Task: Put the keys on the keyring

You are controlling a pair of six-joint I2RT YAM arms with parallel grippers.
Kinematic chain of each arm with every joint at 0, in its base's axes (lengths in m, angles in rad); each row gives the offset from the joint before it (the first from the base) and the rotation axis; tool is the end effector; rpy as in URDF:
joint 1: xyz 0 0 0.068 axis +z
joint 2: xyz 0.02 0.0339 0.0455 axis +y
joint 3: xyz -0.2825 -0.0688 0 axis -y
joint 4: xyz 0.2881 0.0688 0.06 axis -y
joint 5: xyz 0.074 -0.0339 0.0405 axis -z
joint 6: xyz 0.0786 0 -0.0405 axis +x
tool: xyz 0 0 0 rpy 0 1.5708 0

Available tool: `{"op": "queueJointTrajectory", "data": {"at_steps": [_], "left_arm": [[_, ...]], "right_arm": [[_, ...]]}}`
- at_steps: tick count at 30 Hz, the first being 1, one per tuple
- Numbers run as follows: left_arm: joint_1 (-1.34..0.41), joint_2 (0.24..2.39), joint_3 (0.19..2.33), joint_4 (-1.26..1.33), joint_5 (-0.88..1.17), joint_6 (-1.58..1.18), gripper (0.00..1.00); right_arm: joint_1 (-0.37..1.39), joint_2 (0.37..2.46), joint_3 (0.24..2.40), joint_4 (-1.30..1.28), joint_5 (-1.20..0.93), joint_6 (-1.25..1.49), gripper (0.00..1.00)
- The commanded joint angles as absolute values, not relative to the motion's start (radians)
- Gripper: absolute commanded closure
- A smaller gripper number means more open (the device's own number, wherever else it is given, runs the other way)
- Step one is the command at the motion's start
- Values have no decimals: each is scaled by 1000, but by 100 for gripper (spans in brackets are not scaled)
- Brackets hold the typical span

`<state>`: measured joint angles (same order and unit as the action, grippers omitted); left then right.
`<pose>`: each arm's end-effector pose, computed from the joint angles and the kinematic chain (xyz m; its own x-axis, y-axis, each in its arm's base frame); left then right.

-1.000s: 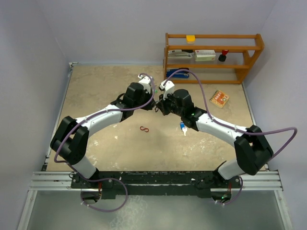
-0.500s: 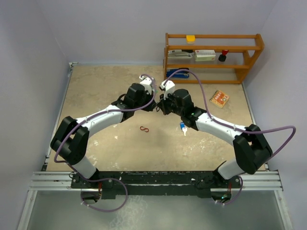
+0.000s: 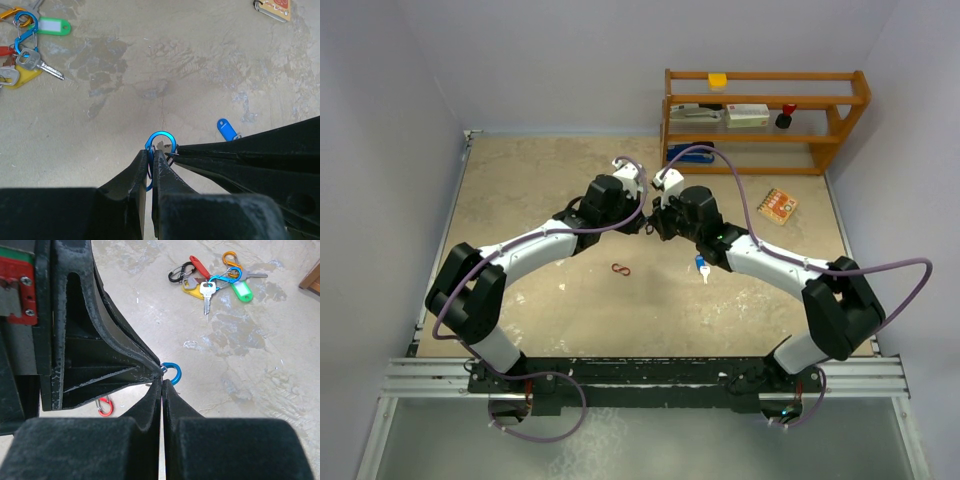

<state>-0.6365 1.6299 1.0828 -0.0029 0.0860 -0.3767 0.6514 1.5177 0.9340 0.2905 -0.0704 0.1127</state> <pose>0.3529 -0.2692 0.2173 -0.6304 0.0102 -0.7762 0.4508 0.8188 -0.3554 0.3341 0.2617 0.2428 -0.3024 -0.0895 -0.9490 -0.6283 0.7674 0.1279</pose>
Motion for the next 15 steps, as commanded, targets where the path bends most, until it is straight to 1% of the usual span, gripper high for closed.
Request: {"op": "queueJointTrajectory", "data": {"at_steps": [1, 15], "left_arm": [[-643, 1595, 1127, 20, 90, -359, 100], [-649, 1585, 1131, 9, 97, -355, 100]], "right_arm": [[644, 1518, 943, 329, -69, 106, 100], [631, 1514, 937, 333, -52, 105, 100]]}}
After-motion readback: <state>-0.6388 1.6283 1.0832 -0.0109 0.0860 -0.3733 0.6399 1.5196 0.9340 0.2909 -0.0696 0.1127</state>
